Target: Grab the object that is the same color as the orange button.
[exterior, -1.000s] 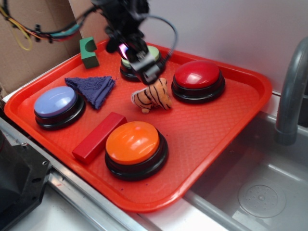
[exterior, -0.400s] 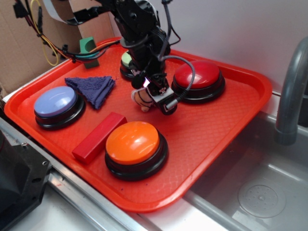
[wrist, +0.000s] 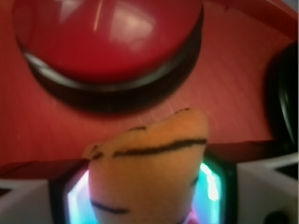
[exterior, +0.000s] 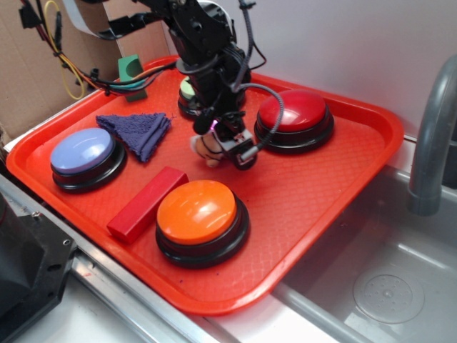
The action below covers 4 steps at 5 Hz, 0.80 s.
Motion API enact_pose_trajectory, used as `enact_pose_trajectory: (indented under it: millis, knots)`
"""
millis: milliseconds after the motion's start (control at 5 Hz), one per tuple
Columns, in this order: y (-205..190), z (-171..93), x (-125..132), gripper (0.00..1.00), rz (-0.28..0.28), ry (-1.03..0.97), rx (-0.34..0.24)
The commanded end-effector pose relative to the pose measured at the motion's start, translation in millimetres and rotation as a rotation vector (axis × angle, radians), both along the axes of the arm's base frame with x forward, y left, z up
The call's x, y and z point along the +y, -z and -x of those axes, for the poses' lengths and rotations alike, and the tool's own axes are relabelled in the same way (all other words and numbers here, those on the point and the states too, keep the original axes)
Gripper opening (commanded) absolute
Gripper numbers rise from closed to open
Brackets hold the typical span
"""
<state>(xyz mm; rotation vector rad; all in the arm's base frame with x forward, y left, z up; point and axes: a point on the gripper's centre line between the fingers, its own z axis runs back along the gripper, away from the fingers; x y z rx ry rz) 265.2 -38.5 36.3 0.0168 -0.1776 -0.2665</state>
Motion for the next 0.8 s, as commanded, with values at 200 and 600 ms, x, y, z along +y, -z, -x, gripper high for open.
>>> enact_pose_trajectory:
  millis: [200,600]
  knots:
    - [-111,-1,78,0.0,0.043,-0.511,0.045]
    - [-130,18,93,0.0,0.023,-0.572,-0.012]
